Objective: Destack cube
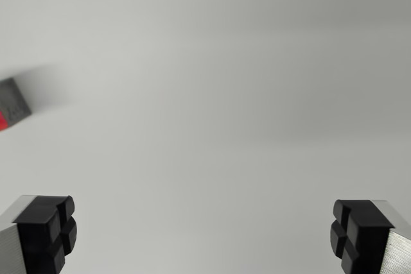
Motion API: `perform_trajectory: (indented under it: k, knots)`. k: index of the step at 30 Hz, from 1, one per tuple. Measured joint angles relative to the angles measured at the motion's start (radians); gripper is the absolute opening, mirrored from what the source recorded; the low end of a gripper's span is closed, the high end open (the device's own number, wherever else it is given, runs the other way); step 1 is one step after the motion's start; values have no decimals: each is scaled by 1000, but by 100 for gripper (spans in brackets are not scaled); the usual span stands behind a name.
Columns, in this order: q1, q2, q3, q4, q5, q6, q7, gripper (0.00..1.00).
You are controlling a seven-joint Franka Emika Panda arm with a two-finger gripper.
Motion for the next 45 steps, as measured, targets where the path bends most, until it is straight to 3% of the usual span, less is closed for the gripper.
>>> perform_trajectory:
  k: [24, 45]
  knots:
    - [7, 1, 1, -7, 0, 6, 0, 100]
    - [40, 8, 20, -52, 0, 57, 11, 100]
